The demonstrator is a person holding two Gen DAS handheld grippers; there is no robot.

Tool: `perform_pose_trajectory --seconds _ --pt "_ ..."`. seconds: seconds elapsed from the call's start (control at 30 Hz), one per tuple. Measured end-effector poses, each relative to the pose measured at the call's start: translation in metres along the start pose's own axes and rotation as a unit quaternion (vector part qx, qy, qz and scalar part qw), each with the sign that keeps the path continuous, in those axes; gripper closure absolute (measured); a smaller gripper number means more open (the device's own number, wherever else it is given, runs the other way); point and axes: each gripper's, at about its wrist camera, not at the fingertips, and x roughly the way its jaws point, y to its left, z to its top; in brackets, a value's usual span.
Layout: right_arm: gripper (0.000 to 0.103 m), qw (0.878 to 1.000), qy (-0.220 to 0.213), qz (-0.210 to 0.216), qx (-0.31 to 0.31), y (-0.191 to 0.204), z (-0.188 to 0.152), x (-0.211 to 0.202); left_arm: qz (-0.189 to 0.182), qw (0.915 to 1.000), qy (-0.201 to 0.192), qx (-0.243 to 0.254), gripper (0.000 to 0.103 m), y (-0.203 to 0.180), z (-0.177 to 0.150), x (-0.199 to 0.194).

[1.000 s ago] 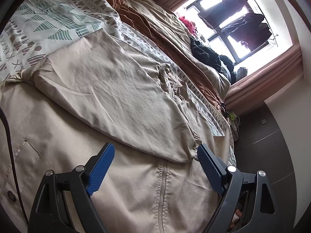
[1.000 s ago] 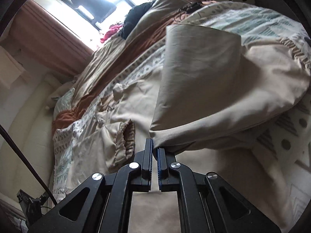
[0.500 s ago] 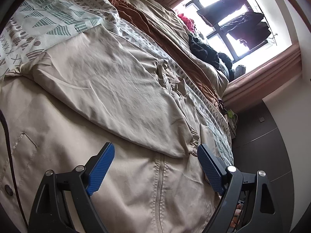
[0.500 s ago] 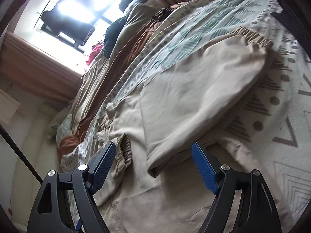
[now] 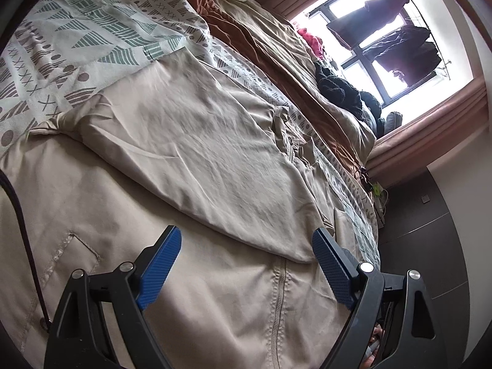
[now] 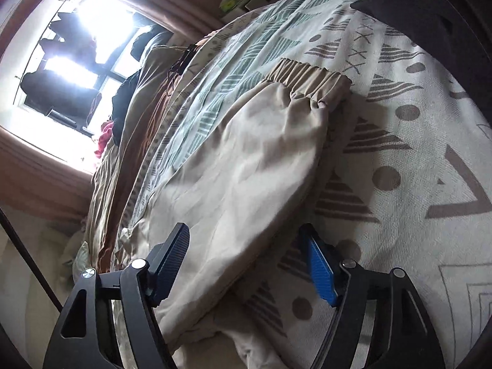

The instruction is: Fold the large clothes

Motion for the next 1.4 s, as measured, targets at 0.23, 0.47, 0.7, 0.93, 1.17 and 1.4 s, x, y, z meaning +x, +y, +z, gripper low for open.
perform_pose_trajectory --seconds 0.23,0.47,0.7,0.93,1.17,1.4 --pt "0.096 0.999 -0.026 0.027 0.029 -0.012 -0.011 0.0 -0.001 1.0 0.004 0.0 0.015 0.002 0.001 0.001" --pt "0.099 0.991 -0.081 0.1 -0.045 0.052 -0.034 -0.042 -0.016 0.9998 0.002 -0.011 0.015 0.004 0.002 -0.003" --pt "0.099 0.971 -0.093 0.181 -0.124 0.141 -0.089 -0.079 -0.026 0.9991 -0.011 -0.031 0.015 0.01 0.002 -0.014" --pt "0.099 0.95 -0.073 0.227 -0.2 0.203 -0.151 -0.09 -0.032 0.9986 -0.011 -0.041 0.015 0.017 0.005 -0.019" --pt "0.098 0.976 -0.018 0.143 -0.162 0.185 -0.132 -0.08 -0.045 0.9978 -0.006 -0.048 0.015 0.024 0.012 -0.025" --pt "0.009 0.987 -0.069 0.113 -0.094 0.165 -0.103 -0.109 -0.051 0.9966 0.003 -0.065 0.015 0.025 0.011 -0.02"
